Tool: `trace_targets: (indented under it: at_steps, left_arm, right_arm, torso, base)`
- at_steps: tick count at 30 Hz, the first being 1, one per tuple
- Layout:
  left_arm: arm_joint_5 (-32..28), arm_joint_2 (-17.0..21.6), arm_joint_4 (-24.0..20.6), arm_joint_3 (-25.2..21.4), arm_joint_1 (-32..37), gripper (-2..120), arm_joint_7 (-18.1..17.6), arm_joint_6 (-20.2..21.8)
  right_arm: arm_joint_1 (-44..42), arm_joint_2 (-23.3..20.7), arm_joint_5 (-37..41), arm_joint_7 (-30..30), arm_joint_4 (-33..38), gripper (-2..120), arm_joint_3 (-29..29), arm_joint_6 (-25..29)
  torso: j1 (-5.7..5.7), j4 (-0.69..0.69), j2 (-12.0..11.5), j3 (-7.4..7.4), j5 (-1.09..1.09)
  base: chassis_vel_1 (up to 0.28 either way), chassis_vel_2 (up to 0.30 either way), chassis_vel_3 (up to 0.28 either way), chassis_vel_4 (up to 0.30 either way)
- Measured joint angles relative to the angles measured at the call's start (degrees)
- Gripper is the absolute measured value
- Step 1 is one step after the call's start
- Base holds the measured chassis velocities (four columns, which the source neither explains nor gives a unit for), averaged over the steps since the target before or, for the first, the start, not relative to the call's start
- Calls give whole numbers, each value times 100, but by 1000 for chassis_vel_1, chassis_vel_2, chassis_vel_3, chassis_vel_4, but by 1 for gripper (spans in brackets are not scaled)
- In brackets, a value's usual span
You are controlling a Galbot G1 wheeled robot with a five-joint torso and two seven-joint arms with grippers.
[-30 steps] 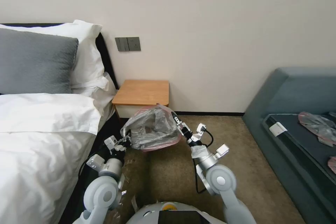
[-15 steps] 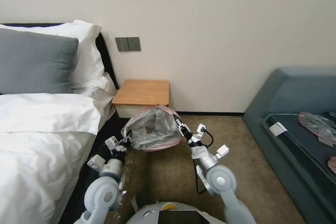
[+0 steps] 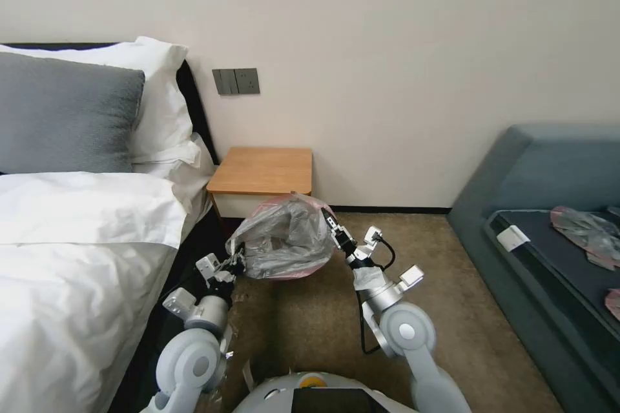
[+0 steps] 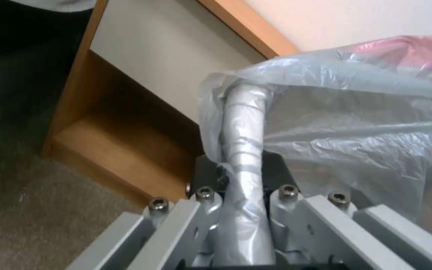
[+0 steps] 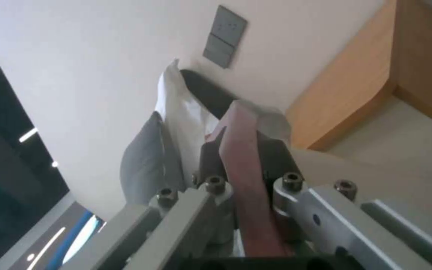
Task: Pick up the garbage bag from the table and place it over the trash can.
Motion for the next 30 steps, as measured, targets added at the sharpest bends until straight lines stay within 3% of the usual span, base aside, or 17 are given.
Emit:
trace_targets:
  at_steps: [11,30]
  left_arm:
    - [-77,-16,-105,-57,81,5,116,12]
    - [-137,5,-173,-231,201,5,890,163]
  right_arm:
    - [21,-23,67,155,-235,7,143,41]
    - [106,-245,-159,309,-645,7,288,15]
  torso:
    - [0,0,0,0,0]
    - [0,0,0,0,0]
  base:
    - [0,0,0,0]
    - [0,0,0,0]
